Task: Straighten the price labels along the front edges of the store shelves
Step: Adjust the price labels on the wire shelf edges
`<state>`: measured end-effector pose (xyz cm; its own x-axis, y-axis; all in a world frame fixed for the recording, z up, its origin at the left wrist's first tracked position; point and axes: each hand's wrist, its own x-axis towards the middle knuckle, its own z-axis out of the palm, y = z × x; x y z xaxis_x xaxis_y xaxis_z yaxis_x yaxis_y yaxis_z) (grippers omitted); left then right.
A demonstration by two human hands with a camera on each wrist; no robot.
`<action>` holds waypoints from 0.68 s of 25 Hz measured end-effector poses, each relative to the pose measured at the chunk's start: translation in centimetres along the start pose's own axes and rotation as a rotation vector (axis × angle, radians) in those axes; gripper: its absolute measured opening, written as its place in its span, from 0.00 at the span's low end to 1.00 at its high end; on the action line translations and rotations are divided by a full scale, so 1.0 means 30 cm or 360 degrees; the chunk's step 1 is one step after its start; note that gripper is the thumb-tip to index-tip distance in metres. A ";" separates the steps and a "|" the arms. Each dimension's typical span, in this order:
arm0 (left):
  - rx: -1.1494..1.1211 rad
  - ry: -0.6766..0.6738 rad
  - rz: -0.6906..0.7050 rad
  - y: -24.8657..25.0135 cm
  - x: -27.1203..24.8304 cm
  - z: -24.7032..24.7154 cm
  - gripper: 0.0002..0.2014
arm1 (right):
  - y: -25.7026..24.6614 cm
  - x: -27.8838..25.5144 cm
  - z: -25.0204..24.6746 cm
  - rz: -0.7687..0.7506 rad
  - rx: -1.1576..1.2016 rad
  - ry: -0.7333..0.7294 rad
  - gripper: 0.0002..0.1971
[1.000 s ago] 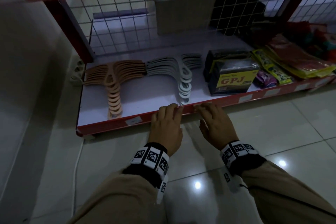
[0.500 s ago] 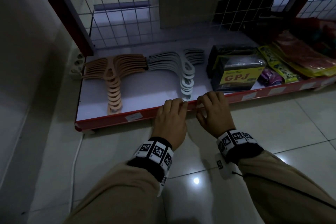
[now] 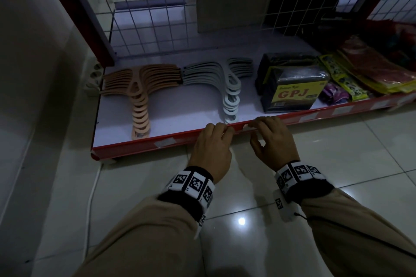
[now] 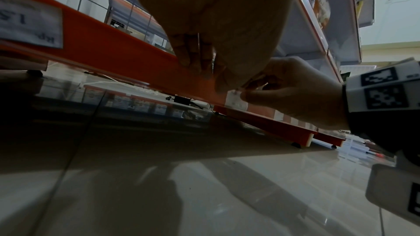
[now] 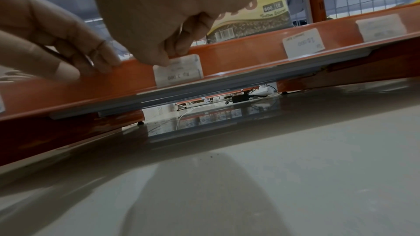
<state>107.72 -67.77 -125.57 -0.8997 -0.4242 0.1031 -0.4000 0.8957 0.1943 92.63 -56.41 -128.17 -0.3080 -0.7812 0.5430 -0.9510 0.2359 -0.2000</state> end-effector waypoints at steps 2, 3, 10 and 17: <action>-0.0007 -0.0013 -0.0006 0.001 0.002 0.001 0.21 | -0.001 0.003 -0.002 -0.0038 -0.0027 -0.0022 0.10; -0.0011 -0.0019 -0.0012 0.001 0.003 -0.001 0.21 | -0.001 0.005 -0.003 -0.0048 -0.0033 -0.0034 0.09; -0.0009 -0.0018 -0.0032 0.009 -0.007 -0.003 0.22 | -0.013 0.013 -0.010 -0.0027 -0.0098 -0.0110 0.07; -0.0024 -0.0009 -0.0044 0.005 -0.003 0.000 0.19 | -0.015 0.050 -0.046 0.0047 0.0044 -0.0266 0.09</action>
<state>107.75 -67.58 -125.57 -0.8894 -0.4477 0.0921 -0.4218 0.8816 0.2117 92.56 -56.89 -126.13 -0.3248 -0.8600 0.3936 -0.9396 0.2461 -0.2378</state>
